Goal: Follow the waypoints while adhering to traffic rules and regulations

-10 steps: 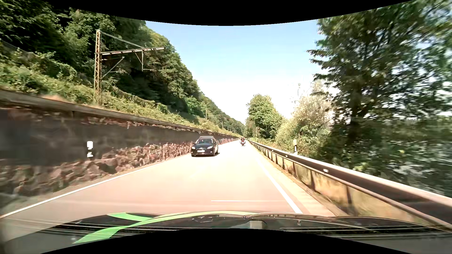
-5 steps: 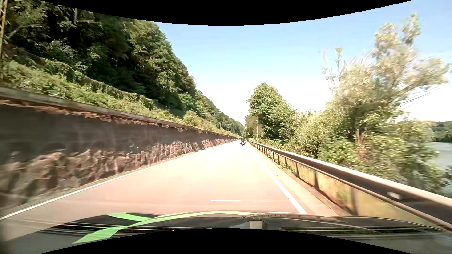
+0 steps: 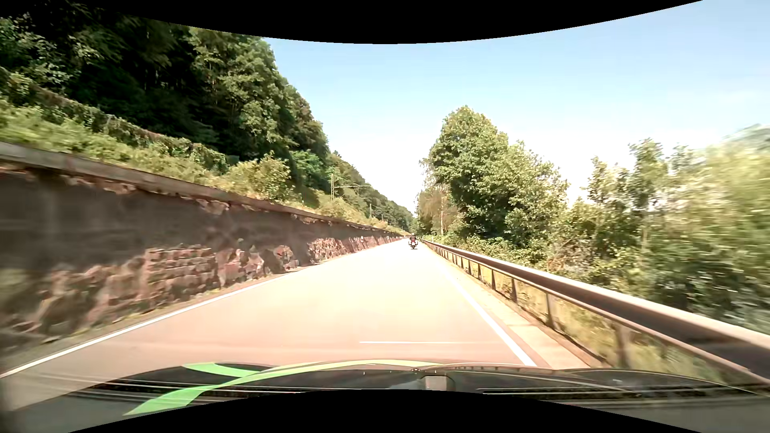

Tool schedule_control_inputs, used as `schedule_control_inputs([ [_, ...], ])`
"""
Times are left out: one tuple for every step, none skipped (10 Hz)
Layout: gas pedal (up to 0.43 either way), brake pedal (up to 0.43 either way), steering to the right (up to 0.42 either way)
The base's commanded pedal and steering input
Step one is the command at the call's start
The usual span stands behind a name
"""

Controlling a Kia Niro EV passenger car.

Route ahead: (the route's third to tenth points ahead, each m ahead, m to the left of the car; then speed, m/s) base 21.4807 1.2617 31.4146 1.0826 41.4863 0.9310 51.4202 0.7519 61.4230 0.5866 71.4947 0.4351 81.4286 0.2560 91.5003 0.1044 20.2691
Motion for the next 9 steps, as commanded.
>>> schedule_control_inputs([
  [0.240, 0.000, 0.002],
  [0.240, 0.000, 0.002],
  [0.240, 0.000, 0.002],
  [0.228, 0.000, 0.002],
  [0.177, 0.000, 0.002],
  [0.177, 0.000, 0.002],
  [0.177, 0.000, 0.002],
  [0.177, 0.000, 0.002],
  [0.177, 0.000, 0.002],
])
